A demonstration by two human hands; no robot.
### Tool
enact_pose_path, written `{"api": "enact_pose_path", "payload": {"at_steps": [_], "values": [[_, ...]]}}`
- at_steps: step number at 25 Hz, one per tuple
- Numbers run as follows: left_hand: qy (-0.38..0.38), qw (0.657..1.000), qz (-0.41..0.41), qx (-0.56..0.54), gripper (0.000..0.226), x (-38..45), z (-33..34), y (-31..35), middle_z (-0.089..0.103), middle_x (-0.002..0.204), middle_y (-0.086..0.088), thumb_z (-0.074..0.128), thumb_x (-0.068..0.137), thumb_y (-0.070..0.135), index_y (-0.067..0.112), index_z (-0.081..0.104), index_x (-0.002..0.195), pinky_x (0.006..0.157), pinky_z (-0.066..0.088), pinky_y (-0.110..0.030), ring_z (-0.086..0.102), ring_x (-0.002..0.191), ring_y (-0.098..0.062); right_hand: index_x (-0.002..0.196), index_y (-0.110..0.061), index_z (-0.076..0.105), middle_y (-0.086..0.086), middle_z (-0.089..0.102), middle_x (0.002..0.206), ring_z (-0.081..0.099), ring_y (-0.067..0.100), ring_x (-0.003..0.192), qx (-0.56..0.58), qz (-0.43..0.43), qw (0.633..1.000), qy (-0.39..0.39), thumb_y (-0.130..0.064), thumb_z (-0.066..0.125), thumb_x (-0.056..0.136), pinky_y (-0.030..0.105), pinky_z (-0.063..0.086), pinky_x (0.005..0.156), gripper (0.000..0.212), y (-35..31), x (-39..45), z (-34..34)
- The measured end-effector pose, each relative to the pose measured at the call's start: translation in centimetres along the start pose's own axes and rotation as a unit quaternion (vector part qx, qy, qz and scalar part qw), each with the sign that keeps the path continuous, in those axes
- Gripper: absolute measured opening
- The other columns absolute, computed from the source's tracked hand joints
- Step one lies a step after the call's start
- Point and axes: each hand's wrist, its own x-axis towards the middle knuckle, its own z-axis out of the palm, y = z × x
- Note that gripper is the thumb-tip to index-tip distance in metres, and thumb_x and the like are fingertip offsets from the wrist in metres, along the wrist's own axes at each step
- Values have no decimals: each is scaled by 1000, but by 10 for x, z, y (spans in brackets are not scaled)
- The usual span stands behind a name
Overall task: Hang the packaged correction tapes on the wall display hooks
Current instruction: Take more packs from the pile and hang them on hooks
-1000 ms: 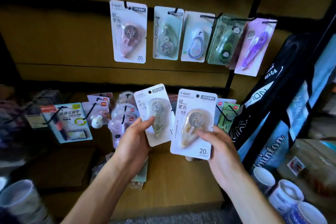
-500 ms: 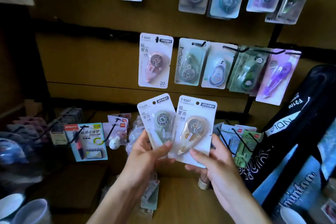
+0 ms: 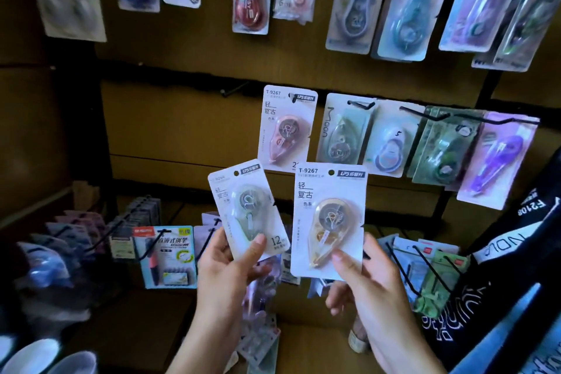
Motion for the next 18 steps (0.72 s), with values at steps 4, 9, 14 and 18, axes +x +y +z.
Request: {"api": "enact_pose_path", "payload": {"at_steps": [4, 9, 14, 18], "values": [[20, 1000, 6, -18, 25, 9, -8, 2, 77, 106, -6, 65, 90, 4, 16, 67, 112, 66, 57, -32, 73, 85, -21, 108, -21, 62, 6, 75, 88, 57, 22, 49, -5, -71, 997, -36, -7, 54, 98, 31, 46, 45, 19, -45, 16, 30], [-9, 1000, 13, -16, 27, 6, -8, 4, 76, 106, -9, 61, 92, 2, 13, 64, 117, 73, 55, -37, 73, 92, -30, 99, -19, 57, -15, 74, 78, 55, 17, 44, -34, -68, 997, -25, -12, 52, 100, 28, 46, 42, 9, -80, 52, 52], [-15, 1000, 8, -19, 28, 6, -11, 8, 77, 105, -8, 62, 91, 3, 13, 63, 116, 62, 59, -27, 74, 86, -25, 109, -17, 59, -2, 75, 86, 56, 17, 42, -37, -52, 998, -17, -13, 54, 99, 26, 47, 40, 12, -74, 51, 55], [-24, 999, 13, -16, 29, 5, -14, 9, 76, 106, -8, 63, 90, 4, 13, 62, 118, 63, 57, -27, 73, 88, -26, 105, -14, 61, 3, 76, 84, 54, 17, 40, -17, -38, 999, -21, -8, 53, 98, 25, 45, 39, 12, -62, 41, 58]]}}
